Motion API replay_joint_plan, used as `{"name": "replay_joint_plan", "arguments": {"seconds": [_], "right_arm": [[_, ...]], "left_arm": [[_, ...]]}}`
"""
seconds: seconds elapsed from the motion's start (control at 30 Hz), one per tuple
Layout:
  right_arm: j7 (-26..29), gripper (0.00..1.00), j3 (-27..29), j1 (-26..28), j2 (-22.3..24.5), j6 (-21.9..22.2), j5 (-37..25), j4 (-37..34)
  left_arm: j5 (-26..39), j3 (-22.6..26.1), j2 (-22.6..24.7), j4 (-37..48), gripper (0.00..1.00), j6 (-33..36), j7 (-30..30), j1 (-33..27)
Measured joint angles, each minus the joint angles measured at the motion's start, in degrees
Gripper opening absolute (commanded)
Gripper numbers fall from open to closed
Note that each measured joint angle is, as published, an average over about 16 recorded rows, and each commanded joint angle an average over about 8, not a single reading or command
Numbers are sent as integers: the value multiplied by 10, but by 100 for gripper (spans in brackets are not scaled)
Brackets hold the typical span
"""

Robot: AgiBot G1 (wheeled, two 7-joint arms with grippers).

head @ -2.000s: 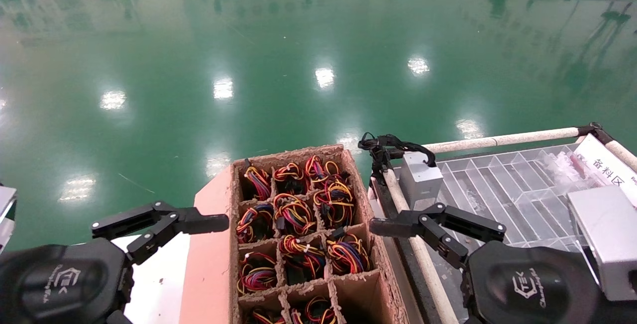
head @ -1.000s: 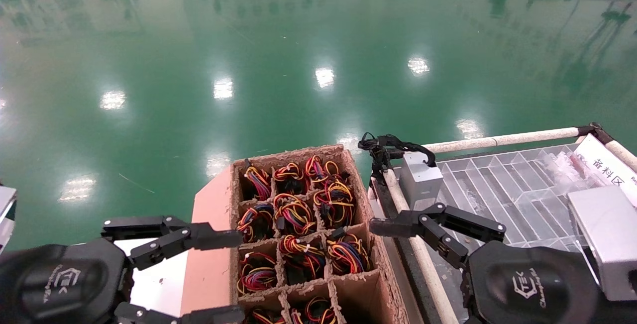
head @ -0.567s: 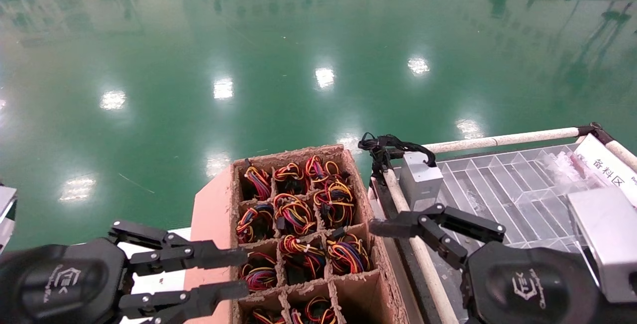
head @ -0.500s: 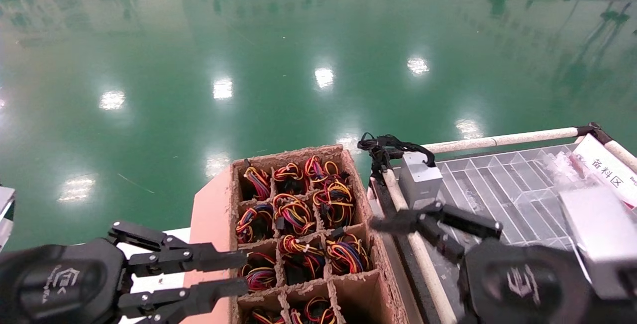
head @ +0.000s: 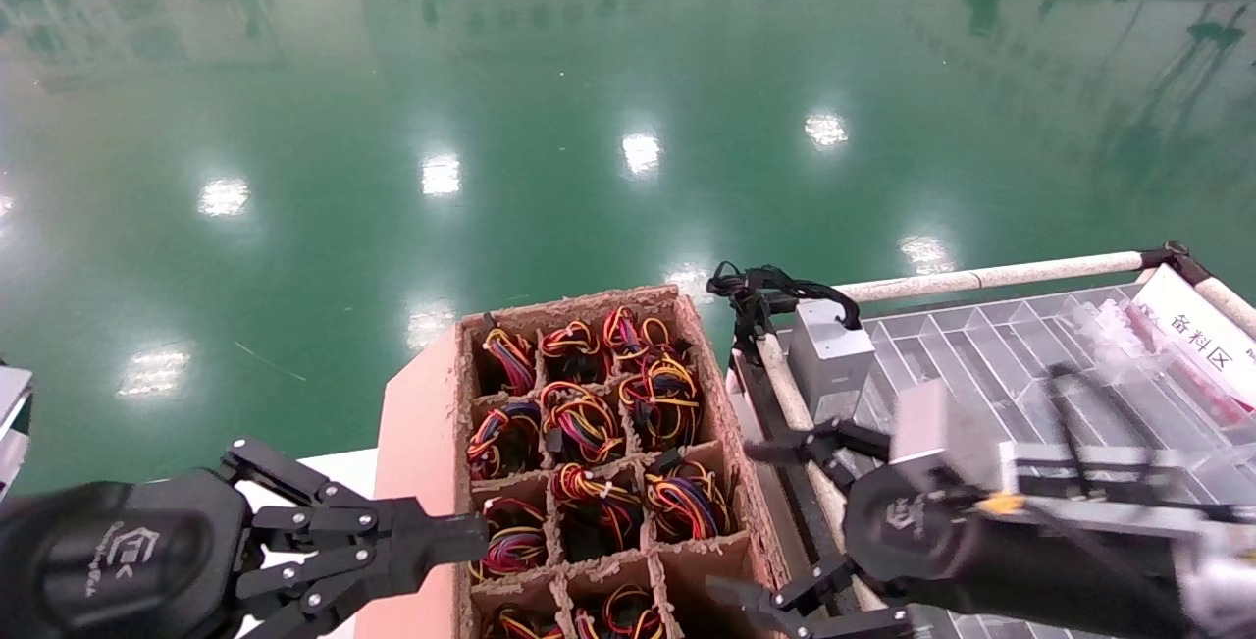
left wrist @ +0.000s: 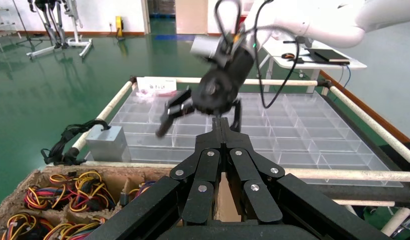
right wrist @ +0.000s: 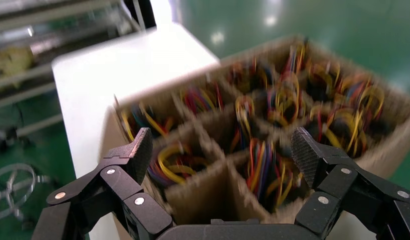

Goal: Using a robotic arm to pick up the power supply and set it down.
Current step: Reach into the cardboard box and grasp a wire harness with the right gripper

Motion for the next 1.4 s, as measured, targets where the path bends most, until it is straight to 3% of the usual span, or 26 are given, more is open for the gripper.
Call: {"name": "replay_joint_plan", "arguments": {"seconds": [0.17,0.23,0.3,0.4,0.5,0.6,1.4], "right_arm": [[-12,40,-28,30,-36,-6,-44,-49],[-21,21,-37,43,-50,-10,-59,-70],[-31,12,-44,54,-63,-13,-70,-91],[-46,1,-54,69,-81,-17,-85,-119],[-63,0,-61,81,-96,-19,-97,-144],[-77,0,-66,92,-107,-18,-108,-166],[-159,0,-82,126,-157,-13,-140,-282]], "left_arm": [[0,0,0,0,0,0,0,0],[0,0,0,0,6,0,0,0],[0,0,0,0,19,0,0,0],[0,0,0,0,52,0,0,0],[0,0,0,0,84,0,0,0],[0,0,0,0,98,0,0,0],[0,0,0,0,100,0,0,0]]}}
